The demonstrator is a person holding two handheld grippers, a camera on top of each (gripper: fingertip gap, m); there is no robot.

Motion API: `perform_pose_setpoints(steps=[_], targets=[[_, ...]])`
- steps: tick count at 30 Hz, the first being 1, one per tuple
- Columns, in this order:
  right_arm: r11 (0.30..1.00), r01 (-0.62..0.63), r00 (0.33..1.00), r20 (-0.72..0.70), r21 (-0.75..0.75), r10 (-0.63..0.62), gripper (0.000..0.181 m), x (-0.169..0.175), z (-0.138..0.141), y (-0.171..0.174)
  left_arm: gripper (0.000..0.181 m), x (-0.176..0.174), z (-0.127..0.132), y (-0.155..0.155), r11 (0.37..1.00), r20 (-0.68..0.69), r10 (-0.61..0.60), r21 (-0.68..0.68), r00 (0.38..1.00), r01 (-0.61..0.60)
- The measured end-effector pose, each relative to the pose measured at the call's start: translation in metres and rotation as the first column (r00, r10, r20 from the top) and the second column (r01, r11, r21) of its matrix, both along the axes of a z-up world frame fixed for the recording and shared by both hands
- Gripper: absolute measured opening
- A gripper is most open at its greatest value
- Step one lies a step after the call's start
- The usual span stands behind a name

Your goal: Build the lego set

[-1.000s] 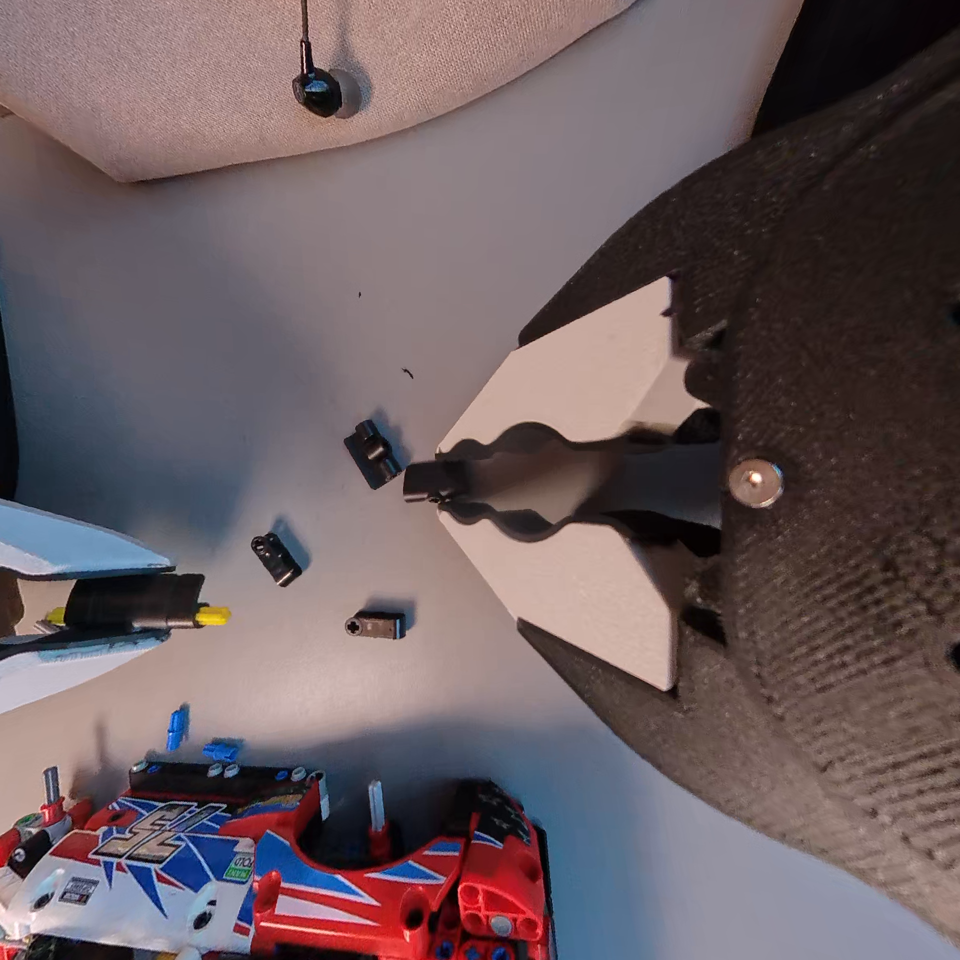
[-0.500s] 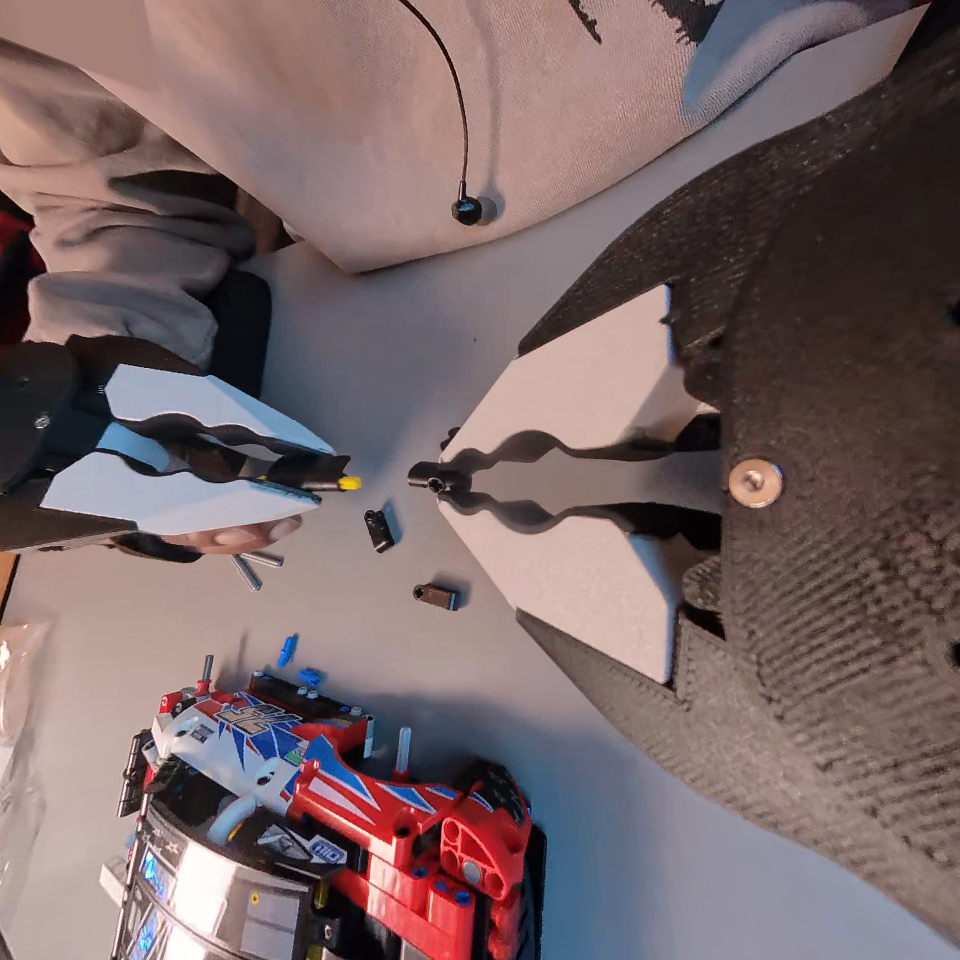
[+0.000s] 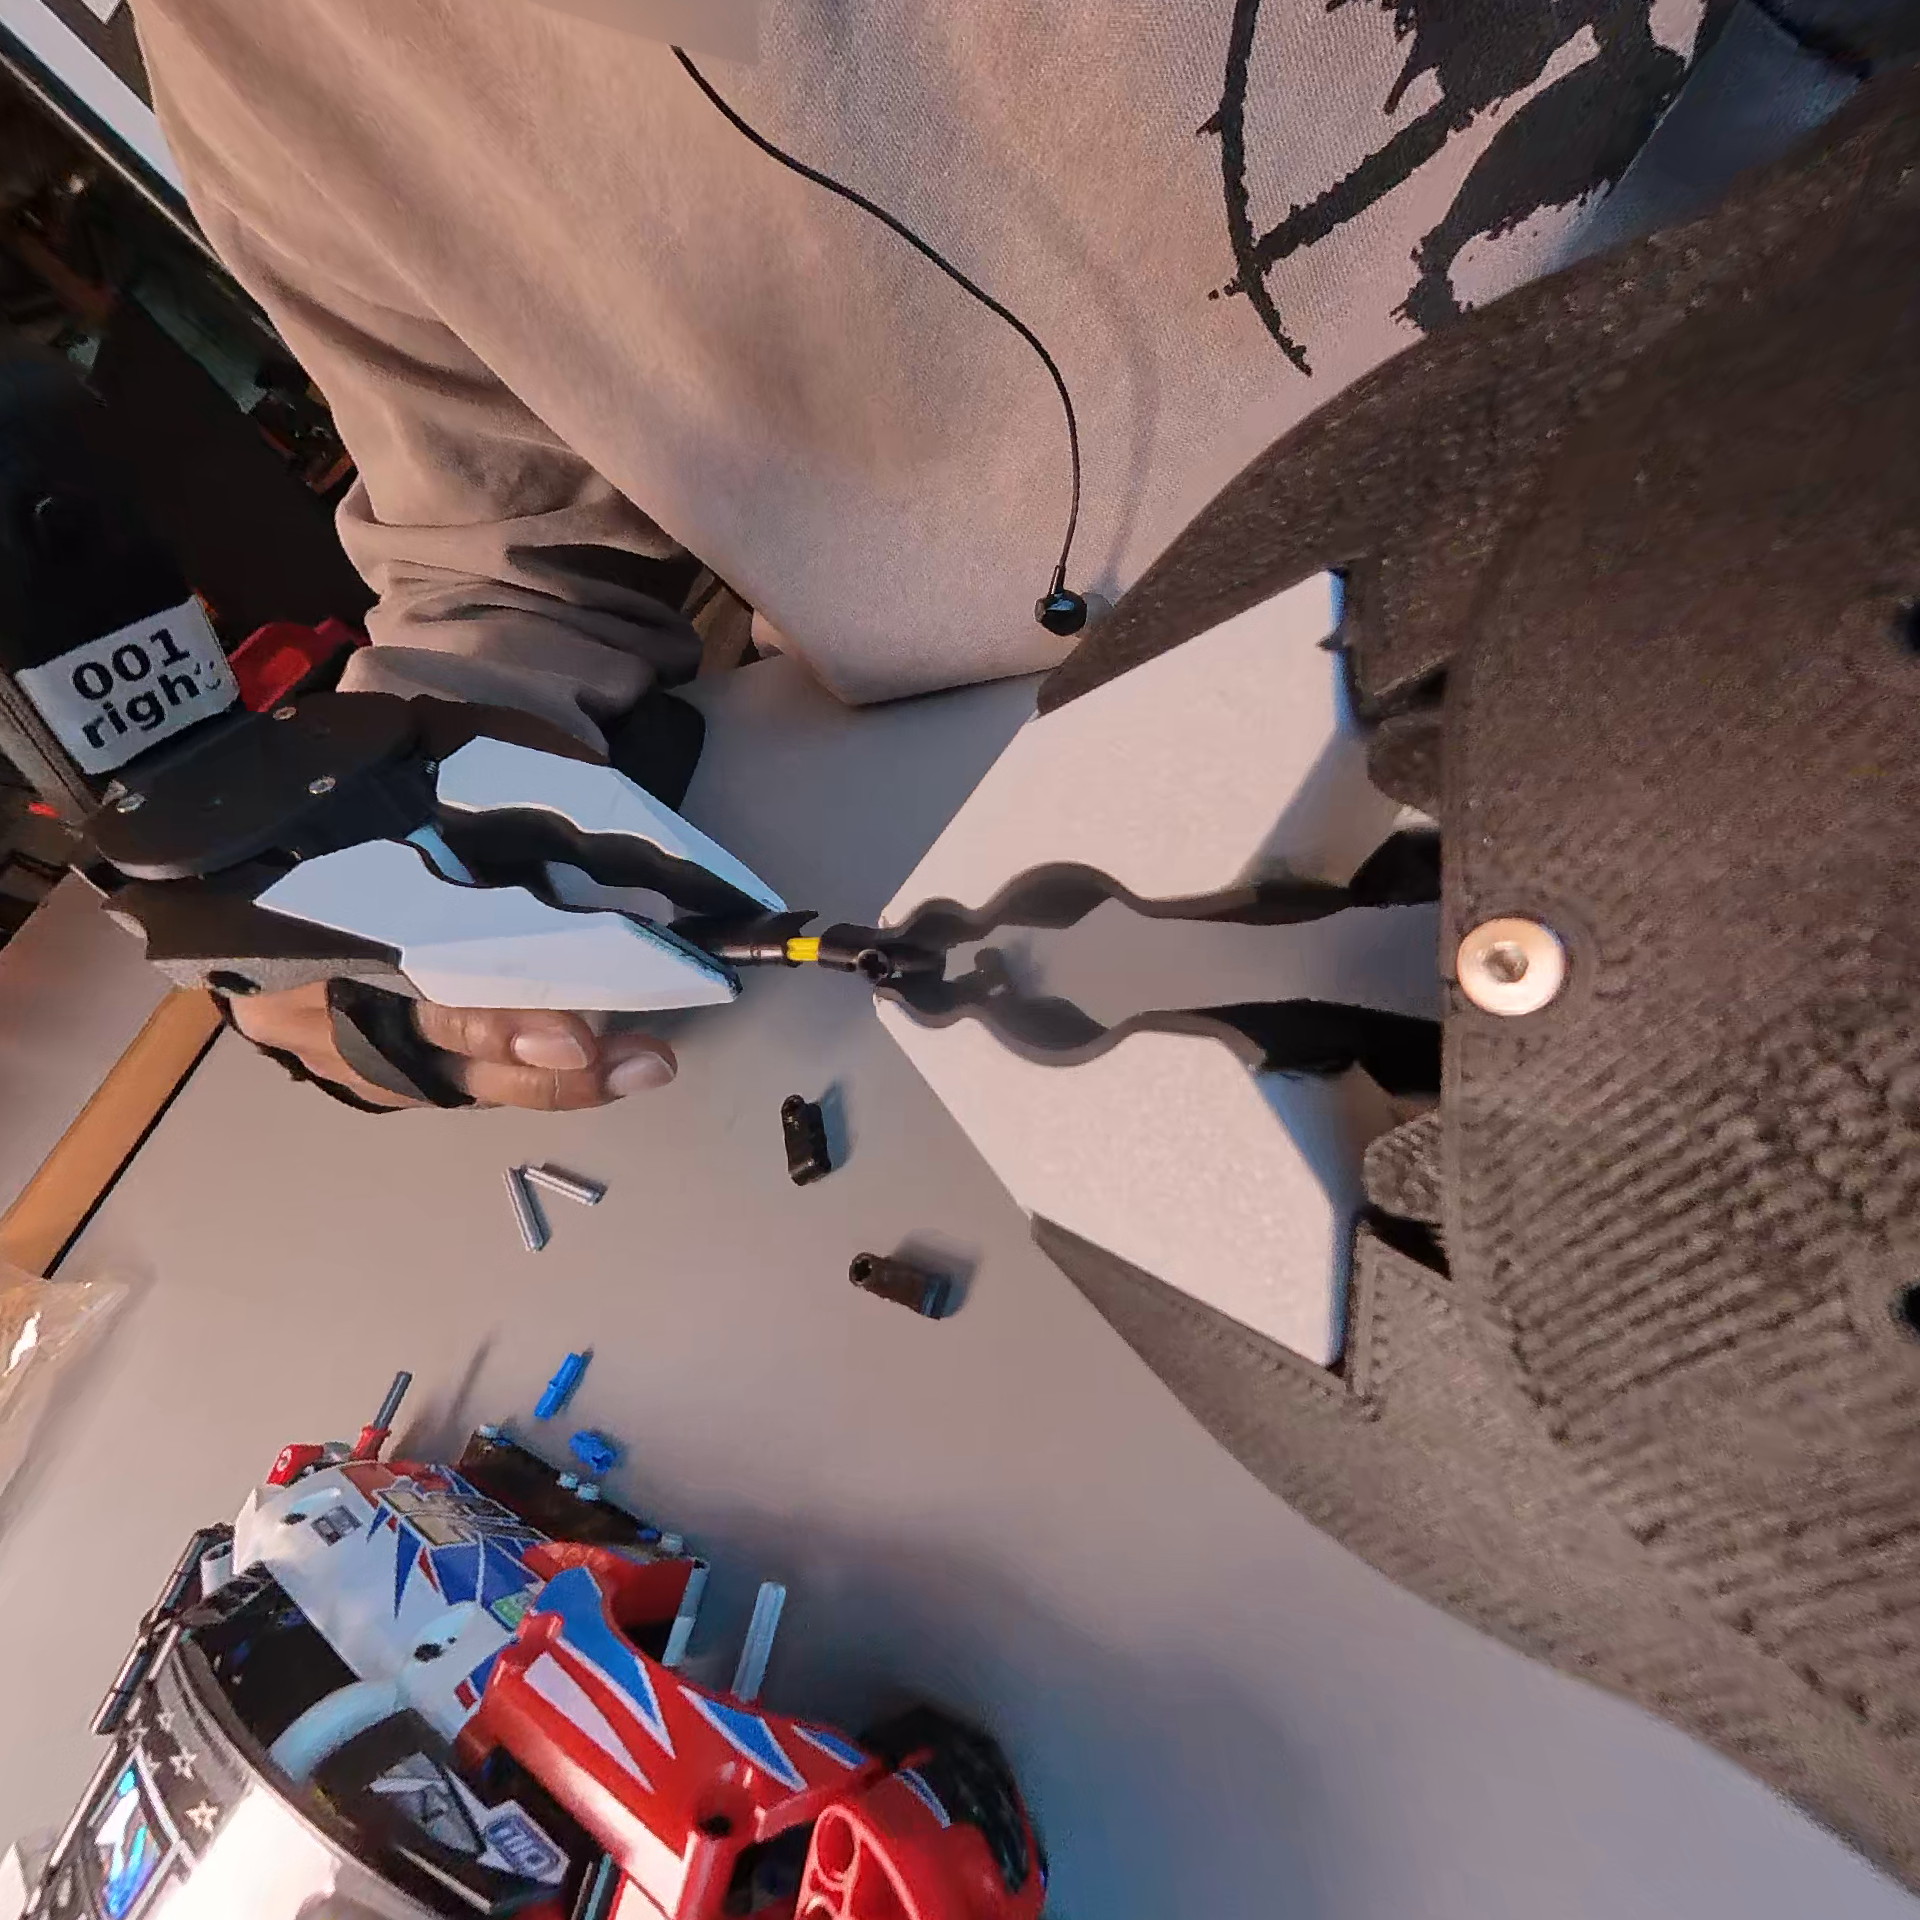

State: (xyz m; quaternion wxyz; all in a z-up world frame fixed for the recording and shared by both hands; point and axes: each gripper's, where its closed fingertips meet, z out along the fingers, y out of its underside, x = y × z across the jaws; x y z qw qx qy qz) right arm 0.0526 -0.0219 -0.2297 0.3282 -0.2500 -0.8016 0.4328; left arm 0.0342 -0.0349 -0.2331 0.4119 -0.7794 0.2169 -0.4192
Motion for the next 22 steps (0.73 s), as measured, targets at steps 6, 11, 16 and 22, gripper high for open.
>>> perform_pose_setpoints(steps=[6, 11, 16, 22], targets=[[0.992, -0.003, 1.000, 0.008, 0.123, 0.002, 0.013, 0.002, -0.011, 0.003, 0.003, 0.001, -0.009, 0.001, 0.993, 0.028, 0.029, -0.112, 0.999, -0.026], [0.981, -0.021, 1.000, 0.015, 0.195, 0.018, 0.014, 0.004, -0.019, 0.000, 0.003, 0.004, -0.018, 0.000, 0.988, 0.016, 0.022, -0.155, 1.000, -0.019], [0.990, -0.008, 1.000, -0.012, 0.138, 0.009, 0.014, 0.002, -0.010, 0.002, 0.003, 0.003, -0.009, 0.001, 0.989, 0.077, 0.040, -0.144, 0.996, -0.029], [0.983, -0.025, 1.000, 0.013, 0.183, 0.023, 0.014, 0.005, -0.017, 0.000, 0.003, 0.006, -0.016, -0.001, 0.988, 0.027, 0.029, -0.149, 0.999, -0.025]])
